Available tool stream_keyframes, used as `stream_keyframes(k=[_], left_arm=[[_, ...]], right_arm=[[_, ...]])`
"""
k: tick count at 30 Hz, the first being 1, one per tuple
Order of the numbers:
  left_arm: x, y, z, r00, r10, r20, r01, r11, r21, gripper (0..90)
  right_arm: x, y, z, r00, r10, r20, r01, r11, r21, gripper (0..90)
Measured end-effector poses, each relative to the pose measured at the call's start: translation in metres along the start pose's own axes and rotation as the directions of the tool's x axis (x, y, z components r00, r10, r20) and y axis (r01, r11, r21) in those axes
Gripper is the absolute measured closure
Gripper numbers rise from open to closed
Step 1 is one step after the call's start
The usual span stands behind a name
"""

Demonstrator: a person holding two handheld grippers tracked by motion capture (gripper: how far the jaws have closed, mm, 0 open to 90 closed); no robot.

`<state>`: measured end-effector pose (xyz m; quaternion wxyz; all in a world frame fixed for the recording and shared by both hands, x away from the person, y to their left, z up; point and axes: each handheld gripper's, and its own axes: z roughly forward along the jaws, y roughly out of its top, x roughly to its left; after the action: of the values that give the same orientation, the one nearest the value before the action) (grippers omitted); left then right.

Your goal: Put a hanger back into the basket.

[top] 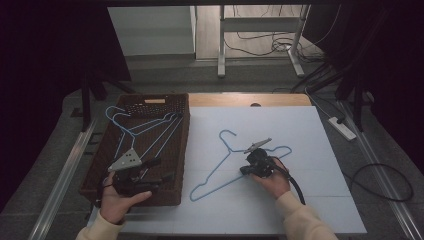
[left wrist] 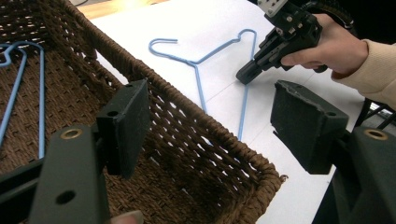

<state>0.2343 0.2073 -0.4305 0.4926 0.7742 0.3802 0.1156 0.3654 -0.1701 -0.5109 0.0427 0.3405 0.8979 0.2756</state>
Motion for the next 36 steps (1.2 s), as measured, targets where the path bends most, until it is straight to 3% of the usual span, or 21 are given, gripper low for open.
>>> stream_keyframes(k=[15,23,24,36], left_arm=[[-0.001,0.001,-0.002,1.0000,0.001,-0.006,-0.001,1.0000,-0.004,29.1],[0.000,0.001,0.000,1.0000,0.003,-0.001,-0.003,1.0000,-0.002,29.1],[0.001,0.001,0.000,1.0000,0.002,-0.001,-0.002,1.0000,-0.002,29.1],[0.000,0.002,-0.003,1.0000,0.003,-0.003,-0.003,1.0000,-0.008,29.2]], right_arm=[[0.005,-0.017,-0.011,0.9995,-0.021,-0.025,0.021,1.000,0.008,90.0],[0.032,0.002,0.008,0.9958,-0.066,-0.063,0.067,0.998,0.008,90.0],[0.033,0.002,0.008,0.9945,-0.060,-0.086,0.061,0.998,0.011,90.0],[0.045,-0.015,-0.003,0.9914,-0.075,-0.107,0.078,0.997,0.023,90.0]])
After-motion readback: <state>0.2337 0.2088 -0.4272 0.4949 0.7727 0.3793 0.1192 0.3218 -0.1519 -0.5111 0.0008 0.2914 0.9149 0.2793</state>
